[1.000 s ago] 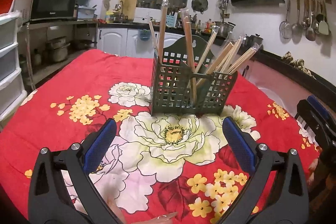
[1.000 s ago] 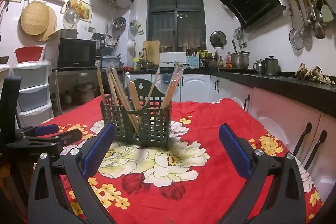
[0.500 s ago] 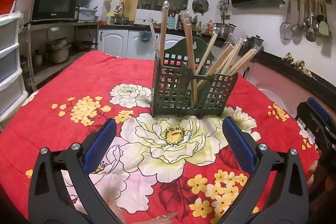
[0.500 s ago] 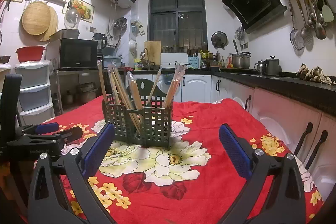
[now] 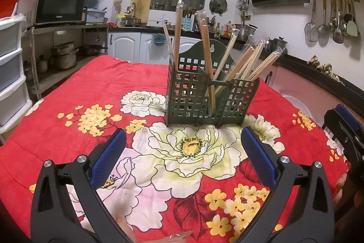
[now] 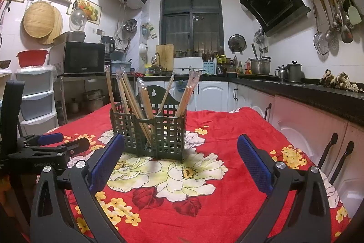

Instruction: Organize utensils

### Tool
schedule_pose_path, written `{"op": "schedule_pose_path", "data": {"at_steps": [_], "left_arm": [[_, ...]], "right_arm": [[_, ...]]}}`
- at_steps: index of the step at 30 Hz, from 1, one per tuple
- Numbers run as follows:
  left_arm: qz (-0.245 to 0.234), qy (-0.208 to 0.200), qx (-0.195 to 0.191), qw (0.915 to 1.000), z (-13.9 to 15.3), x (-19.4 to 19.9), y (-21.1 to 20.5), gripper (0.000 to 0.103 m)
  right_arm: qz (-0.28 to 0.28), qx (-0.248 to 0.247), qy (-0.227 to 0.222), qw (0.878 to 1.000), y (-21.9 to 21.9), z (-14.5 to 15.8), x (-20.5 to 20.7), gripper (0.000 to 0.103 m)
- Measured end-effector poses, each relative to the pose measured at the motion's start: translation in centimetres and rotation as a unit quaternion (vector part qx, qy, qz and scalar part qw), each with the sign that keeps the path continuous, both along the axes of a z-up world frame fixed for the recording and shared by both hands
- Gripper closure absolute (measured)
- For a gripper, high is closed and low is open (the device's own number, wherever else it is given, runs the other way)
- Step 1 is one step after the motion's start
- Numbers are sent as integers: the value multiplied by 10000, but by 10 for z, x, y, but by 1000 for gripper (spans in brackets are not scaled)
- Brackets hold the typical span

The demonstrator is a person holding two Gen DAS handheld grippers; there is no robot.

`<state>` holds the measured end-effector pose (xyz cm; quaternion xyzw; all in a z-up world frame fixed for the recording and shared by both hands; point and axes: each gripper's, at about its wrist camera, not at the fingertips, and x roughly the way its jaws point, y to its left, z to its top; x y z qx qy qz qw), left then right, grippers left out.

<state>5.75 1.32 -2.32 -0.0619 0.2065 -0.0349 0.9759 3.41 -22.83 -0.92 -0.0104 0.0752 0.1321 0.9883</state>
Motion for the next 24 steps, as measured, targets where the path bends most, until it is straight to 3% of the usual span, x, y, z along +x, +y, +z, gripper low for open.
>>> {"op": "schedule_pose_path", "data": {"at_steps": [24], "left_arm": [[-19,19,9,10000,-1,0,-1,10]], "right_arm": [[8,5,9,10000,0,0,0,6]]}}
